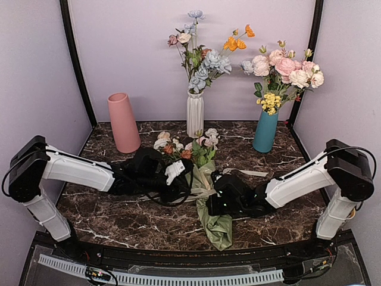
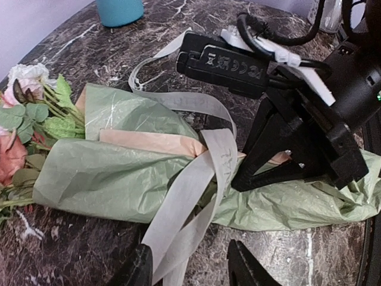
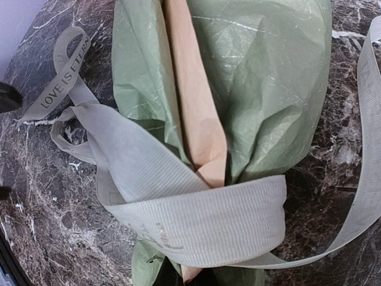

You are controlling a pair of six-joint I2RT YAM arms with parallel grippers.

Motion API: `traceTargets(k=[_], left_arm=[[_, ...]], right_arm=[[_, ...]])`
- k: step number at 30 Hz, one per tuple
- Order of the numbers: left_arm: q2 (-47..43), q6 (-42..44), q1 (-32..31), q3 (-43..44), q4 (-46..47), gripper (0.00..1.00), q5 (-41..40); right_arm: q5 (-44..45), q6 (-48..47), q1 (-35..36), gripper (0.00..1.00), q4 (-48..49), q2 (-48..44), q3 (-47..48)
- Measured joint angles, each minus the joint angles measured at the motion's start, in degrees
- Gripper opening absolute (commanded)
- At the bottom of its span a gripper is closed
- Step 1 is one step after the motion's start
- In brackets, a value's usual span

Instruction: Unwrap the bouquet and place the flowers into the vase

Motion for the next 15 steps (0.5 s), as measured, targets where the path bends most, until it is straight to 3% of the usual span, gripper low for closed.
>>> traceTargets(k=[7, 14, 15], left_arm=[[8.94, 2.82, 4.46, 5.97, -4.20, 0.39, 7.65], [13.86, 3.61, 4.85, 9.05, -4.79, 0.37, 11.45], [14.47, 3.74, 4.85, 9.38, -4.79, 0.33, 11.63]], right_arm=[[-0.04, 0.04, 0.00, 0.00, 0.13, 0.00, -0.07], [-0.15, 0.07, 0.00, 0.00, 0.72, 0.00, -0.39], [-0.15, 0.07, 0.00, 0.00, 0.72, 0.00, -0.39]])
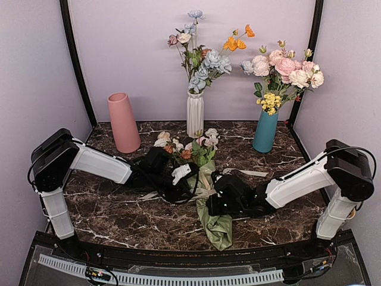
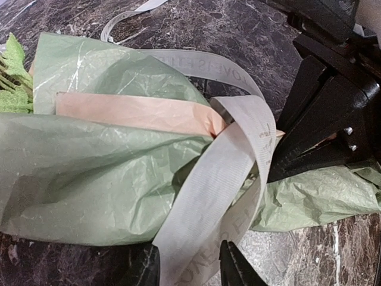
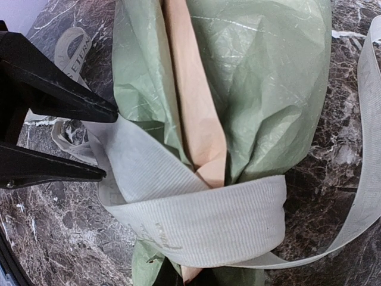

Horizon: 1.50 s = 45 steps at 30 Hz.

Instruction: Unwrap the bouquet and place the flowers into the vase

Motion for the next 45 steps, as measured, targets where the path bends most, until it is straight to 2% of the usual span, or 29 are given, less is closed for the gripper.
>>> traceTargets(k=[1, 3, 5, 12, 22, 33, 34, 36, 38, 41, 45], left_arm=[[0.61, 0.09, 0.00, 0.22, 0.09, 0.30, 0.15], [1.70, 0.35, 0.00, 0.42, 0.15, 0.13, 0.07], [2.75, 0.59, 0.00, 0.52, 0.31, 0.01, -0.35], [2.86, 0.94, 0.11, -0.70, 2.99, 0.00, -2.34], [-4.46, -2.34, 1.62, -4.02, 6.01, 0.00, -7.98], [-16.24, -8.92, 3.17, -8.74, 3.98, 0.00, -20.72], [-17.59, -9.25, 3.41, -9.66, 3.76, 0.06, -21.22], [-20.11, -9.22, 3.76, -11.78, 3.89, 0.27, -20.55], [-21.57, -8.41, 4.20, -13.51, 4.07, 0.40, -16.94], [-20.57, -7.23, 4.17, -13.92, 4.92, 0.46, -10.21], [-14.91, -5.29, 4.07, -13.14, 7.34, 0.47, -4.02]], right_arm=[[0.00, 0.00, 0.00, 0.00, 0.02, 0.00, 0.00], [0.00, 0.00, 0.00, 0.00, 0.02, 0.00, 0.00], [-0.04, 0.00, -0.02, 0.00, 0.02, 0.02, 0.00], [-0.92, 0.50, -0.24, 0.00, 0.42, 1.79, 1.77], [-1.07, 2.32, -0.28, 0.00, 0.02, 1.75, 1.99], [-1.09, 1.38, -0.28, 0.00, -1.60, 3.54, 4.81], [-1.11, 1.22, -0.26, 0.00, -1.60, 3.85, 5.20], [-1.22, 1.05, -0.26, 0.00, -1.60, 4.31, 5.75], [-1.33, 0.98, -0.28, 0.00, -1.49, 4.46, 5.81], [-1.33, 0.96, -0.26, 0.00, -1.49, 4.46, 5.81], [-1.31, 0.96, -0.28, 0.00, -1.44, 4.46, 5.79]])
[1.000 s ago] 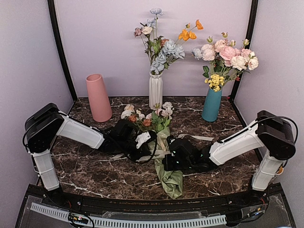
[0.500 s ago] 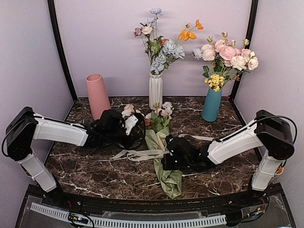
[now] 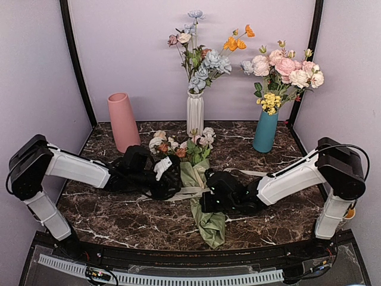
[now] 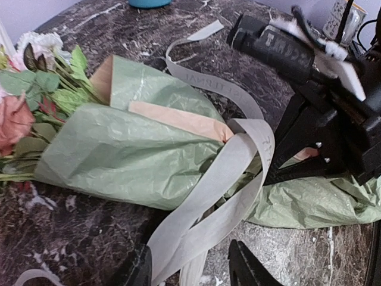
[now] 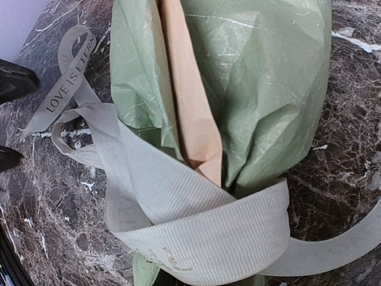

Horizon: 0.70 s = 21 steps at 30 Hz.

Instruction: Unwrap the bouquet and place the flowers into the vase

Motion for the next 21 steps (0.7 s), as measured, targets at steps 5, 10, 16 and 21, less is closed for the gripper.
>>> traceTargets(k=[5, 10, 16, 21], left_arm=[[9.53, 2.12, 0.00, 3.28, 1.57, 0.46, 3.41], [14.69, 3.58, 0.00, 6.45, 2.78, 0.43, 5.25], [16.96, 4.85, 0.02, 8.76, 4.00, 0.41, 6.03], [18.86, 6.67, 0.02, 9.99, 3.52, 0.17, 6.88]], right_arm=[[0.00, 0.04, 0.00, 0.00, 0.22, 0.00, -0.11], [-0.02, 0.04, 0.00, 0.00, 0.39, 0.00, -0.20], [-0.09, 0.02, 0.00, 0.00, 0.44, 0.02, -0.20], [-0.17, -0.11, 0.00, 0.00, 0.48, 0.04, -0.20]])
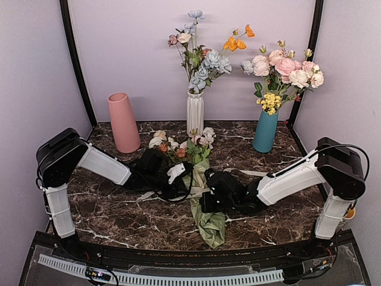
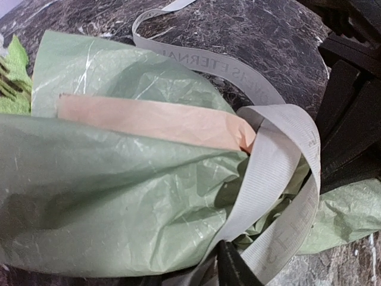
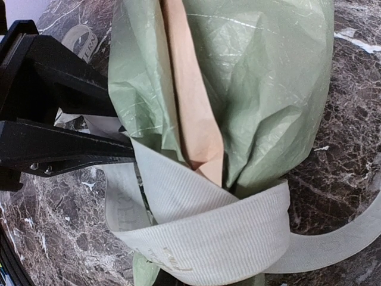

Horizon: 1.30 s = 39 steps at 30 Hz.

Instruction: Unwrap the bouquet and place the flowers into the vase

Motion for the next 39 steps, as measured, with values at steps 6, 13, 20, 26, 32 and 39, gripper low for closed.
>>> traceTargets(k=[6, 13, 20, 26, 32, 39], left_arm=[[0.07, 0.28, -0.02, -0.26, -0.57, 0.00, -1.84], [-5.33, -0.39, -0.85, -4.37, -0.57, 0.00, -10.71], [-13.31, -0.50, -0.09, -6.78, -3.06, 0.01, -23.23], [-22.62, -1.99, 0.74, -9.73, -5.53, 0.00, -31.89], [-34.51, -8.74, 4.13, -13.05, -9.25, 0.00, -47.74], [-52.57, -22.58, 8.17, -16.26, -14.05, 0.27, -63.54]], right_arm=[[-0.07, -0.11, 0.00, 0.00, 0.79, 0.46, 0.11], [-0.98, -0.31, -0.04, 0.00, 2.10, 1.33, 0.35], [-1.86, -0.02, -0.90, 0.00, 2.25, 1.70, 0.61], [-2.69, 0.00, -1.46, 0.00, 2.05, 1.70, 0.70], [-3.43, -0.11, -1.84, 0.00, 1.51, 1.70, 1.18], [-3.76, -0.35, -2.10, 0.00, 1.38, 1.70, 1.40]])
